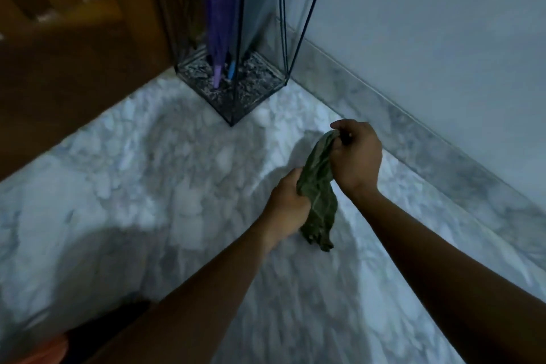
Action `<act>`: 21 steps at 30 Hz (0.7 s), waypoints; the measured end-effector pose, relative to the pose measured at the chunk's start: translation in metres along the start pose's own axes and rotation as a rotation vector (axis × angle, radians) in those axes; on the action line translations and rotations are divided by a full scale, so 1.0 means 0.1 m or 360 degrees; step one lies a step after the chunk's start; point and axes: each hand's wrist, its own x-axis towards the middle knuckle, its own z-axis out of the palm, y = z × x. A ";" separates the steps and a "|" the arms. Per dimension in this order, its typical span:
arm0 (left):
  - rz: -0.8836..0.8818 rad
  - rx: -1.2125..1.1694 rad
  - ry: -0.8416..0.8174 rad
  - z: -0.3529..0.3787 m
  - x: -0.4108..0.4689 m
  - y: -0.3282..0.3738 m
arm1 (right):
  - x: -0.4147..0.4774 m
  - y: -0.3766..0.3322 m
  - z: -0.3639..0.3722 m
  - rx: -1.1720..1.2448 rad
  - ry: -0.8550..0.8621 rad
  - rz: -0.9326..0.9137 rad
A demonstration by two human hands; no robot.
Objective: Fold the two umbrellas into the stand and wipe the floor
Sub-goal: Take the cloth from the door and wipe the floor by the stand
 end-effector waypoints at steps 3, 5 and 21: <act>0.0192 0.1129 0.0327 -0.10 0.17 -0.44 | -0.18 0.28 0.51 -0.0179 -0.0201 0.0019; 0.0306 0.1540 0.0505 -0.30 0.19 -0.68 | -0.43 0.42 0.78 -0.0330 -0.0354 0.0114; 0.0343 0.1745 0.0744 -1.05 0.16 -1.26 | 0.57 0.55 1.26 -0.0794 -0.0492 -0.0219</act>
